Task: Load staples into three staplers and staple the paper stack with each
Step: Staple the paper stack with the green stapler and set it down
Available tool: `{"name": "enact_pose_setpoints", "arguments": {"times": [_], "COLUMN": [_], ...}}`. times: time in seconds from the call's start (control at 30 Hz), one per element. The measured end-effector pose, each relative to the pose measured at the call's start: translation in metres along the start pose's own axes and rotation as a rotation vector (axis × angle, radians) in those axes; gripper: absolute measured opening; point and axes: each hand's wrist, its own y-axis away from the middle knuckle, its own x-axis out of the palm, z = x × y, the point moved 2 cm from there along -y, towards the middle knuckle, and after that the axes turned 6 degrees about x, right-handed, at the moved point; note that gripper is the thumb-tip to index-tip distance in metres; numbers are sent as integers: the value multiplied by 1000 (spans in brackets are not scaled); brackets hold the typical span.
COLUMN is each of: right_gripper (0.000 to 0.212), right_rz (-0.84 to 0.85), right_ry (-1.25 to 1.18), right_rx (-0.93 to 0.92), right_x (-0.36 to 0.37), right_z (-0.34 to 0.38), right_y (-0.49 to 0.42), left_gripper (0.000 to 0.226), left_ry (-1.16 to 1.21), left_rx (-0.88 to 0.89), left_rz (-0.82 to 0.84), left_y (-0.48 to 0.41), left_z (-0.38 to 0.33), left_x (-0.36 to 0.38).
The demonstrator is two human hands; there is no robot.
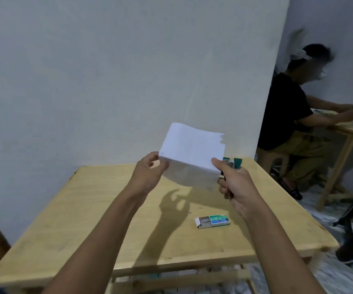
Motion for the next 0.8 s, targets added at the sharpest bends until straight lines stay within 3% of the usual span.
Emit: {"name": "enact_pose_setpoints", "arguments": {"times": [0.03,0.1,0.17,0.2,0.4,0.47,0.67,0.8], "right_gripper": [32,34,36,35,23,22,23,24], "right_rz": [-13,-39,-46,-41,75,112,-28,13], "right_ry": [-14,-24,-64,-87,-92,-24,-6,-29], "right_rx": [0,5,5,8,42,29,-37,-37], "right_x": [7,21,34,41,67,73,72,64], "right_z": [0,-2,-6,-8,-26,-32,-37,-27], "right_y": [8,22,35,39,58,60,60,58], "left_gripper": [24,61,96,99,44,32,25,27], "left_ry": [-28,5,272,416,905,966,686,546], "left_rx": [-16,-124,-240,-259,-261,-236,-156,-149], "left_rz": [-101,-211,-210,-195,-139,-126,-128,-15], "left_y": [5,17,27,32,46,47,50,54], "left_z": [-1,-1,4,5,-9,-12,-8,-8], "left_x": [1,8,17,22,19,11,-13,-24]}}
